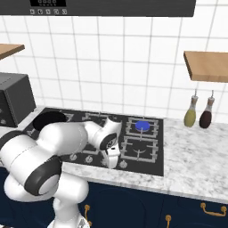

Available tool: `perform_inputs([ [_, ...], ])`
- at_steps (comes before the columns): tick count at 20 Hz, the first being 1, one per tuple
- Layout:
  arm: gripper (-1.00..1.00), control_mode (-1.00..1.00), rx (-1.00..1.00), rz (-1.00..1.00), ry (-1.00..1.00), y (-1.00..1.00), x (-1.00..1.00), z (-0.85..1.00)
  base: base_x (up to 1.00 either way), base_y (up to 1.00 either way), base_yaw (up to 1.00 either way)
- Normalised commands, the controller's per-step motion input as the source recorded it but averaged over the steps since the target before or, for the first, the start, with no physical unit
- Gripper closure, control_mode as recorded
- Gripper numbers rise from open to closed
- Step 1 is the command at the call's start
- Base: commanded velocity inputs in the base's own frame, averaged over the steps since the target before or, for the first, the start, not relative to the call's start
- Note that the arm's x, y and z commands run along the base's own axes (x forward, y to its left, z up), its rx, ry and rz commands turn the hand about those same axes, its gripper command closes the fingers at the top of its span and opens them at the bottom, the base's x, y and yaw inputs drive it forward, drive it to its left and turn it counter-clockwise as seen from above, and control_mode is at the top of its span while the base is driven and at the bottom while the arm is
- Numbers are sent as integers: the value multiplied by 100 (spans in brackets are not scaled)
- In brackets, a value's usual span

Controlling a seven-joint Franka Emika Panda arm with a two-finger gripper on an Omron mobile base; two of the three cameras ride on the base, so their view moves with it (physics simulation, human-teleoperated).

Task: Turn off the rear right burner of the stove.

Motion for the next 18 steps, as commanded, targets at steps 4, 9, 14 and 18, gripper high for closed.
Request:
perform_inputs([
  [4, -100, -100, -3, 0, -7, 0, 0, -20, 0, 0, 0],
  [9, 100, -100, 0, 0, -5, 0, 0, -8, 0, 0, 0],
  [14, 100, -100, 0, 0, 0, 0, 5, 0, 0, 0, 0],
  [18, 100, -100, 0, -3, 1, 0, 13, 0, 0, 0, 0],
])
